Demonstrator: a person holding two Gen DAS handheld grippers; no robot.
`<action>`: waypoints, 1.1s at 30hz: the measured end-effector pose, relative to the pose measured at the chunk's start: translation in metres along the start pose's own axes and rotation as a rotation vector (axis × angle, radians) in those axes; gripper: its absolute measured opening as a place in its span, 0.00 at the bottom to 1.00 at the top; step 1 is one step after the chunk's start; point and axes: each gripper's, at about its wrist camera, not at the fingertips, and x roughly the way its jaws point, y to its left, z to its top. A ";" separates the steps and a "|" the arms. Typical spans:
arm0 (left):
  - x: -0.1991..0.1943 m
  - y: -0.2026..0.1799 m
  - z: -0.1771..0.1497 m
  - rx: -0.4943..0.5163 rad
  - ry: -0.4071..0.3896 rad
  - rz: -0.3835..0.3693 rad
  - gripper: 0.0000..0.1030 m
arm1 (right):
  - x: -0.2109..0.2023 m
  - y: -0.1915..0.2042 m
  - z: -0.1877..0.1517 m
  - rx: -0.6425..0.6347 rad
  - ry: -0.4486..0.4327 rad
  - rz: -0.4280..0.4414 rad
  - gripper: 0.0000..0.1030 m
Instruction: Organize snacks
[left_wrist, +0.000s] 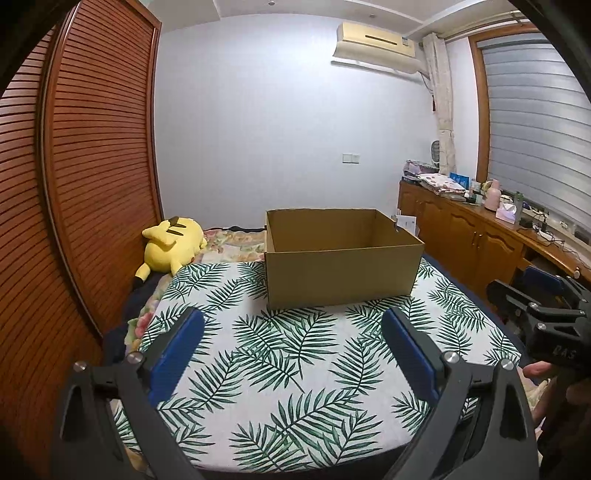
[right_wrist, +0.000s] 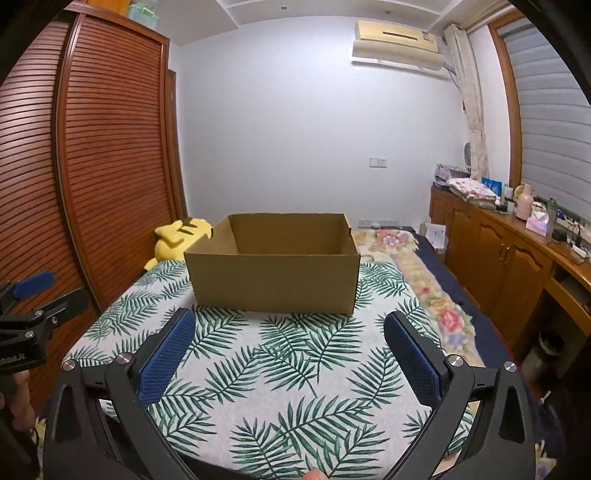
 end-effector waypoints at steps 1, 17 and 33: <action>0.000 0.000 0.000 0.002 0.000 0.000 0.95 | 0.000 0.000 0.000 0.001 0.000 0.000 1.00; 0.000 0.000 0.001 0.006 0.001 0.016 0.95 | 0.000 -0.001 -0.001 0.001 0.002 0.000 1.00; 0.002 0.001 0.000 0.004 0.002 0.019 0.95 | -0.001 -0.001 -0.001 0.004 -0.004 0.002 1.00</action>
